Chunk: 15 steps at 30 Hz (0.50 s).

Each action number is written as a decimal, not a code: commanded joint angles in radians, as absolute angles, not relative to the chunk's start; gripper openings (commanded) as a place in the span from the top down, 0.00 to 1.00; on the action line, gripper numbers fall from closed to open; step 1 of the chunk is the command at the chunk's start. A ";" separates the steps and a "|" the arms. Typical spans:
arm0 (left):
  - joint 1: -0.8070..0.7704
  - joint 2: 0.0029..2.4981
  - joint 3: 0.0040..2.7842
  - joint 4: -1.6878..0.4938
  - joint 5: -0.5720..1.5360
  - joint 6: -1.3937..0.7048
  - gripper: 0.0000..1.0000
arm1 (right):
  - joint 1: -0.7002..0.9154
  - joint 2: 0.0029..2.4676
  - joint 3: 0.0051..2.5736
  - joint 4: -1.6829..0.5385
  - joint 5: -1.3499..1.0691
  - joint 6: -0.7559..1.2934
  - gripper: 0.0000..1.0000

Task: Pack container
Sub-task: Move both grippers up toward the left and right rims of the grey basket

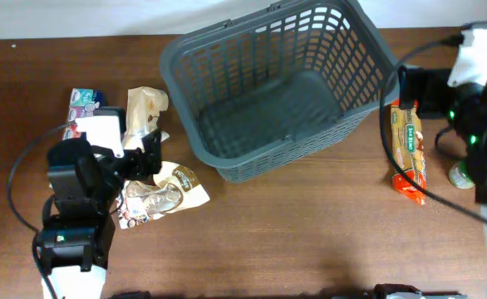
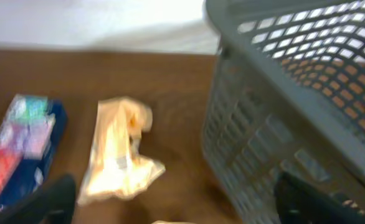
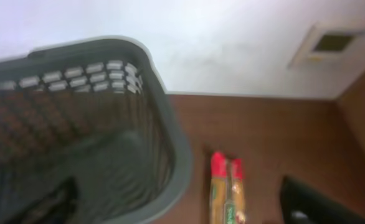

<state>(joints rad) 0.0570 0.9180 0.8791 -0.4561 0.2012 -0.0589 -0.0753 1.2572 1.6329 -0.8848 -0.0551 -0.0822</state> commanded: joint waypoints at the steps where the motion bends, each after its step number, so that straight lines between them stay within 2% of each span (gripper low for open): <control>1: 0.053 0.909 0.898 -0.499 0.157 -0.147 0.34 | -0.079 1.353 1.752 -0.963 -0.132 -0.128 0.23; 5: 0.053 0.909 0.897 -0.547 0.157 -0.172 0.50 | -0.079 1.452 1.846 -1.053 -0.176 -0.128 0.44; 7: 0.053 0.910 0.897 -0.562 0.154 -0.186 0.53 | -0.079 1.467 1.851 -1.054 -0.223 -0.128 0.53; 8: 0.053 0.910 0.897 -0.570 0.146 -0.201 0.55 | -0.078 1.475 1.851 -1.056 -0.253 -0.128 0.65; 9: 0.053 0.910 0.897 -0.572 0.143 -0.204 0.58 | -0.078 1.476 1.851 -1.057 -0.258 -0.127 0.69; 10: 0.053 0.912 0.897 -0.581 0.134 -0.220 0.65 | -0.076 1.481 1.851 -1.063 -0.272 -0.128 0.81; 12: 0.053 0.916 0.897 -0.589 0.134 -0.221 0.75 | -0.065 1.485 1.851 -1.066 -0.274 -0.128 0.95; 14: 0.053 0.922 0.897 -0.609 0.134 -0.221 0.98 | -0.039 1.486 1.851 -1.071 -0.274 -0.152 0.96; 15: 0.053 0.926 0.897 -0.617 0.136 -0.221 0.98 | -0.027 1.486 1.851 -1.071 -0.273 -0.154 0.96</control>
<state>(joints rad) 0.0570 0.9184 0.8791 -0.5976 0.1452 -0.2043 -0.0624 1.4860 1.8225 -1.0706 -0.2367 -0.1333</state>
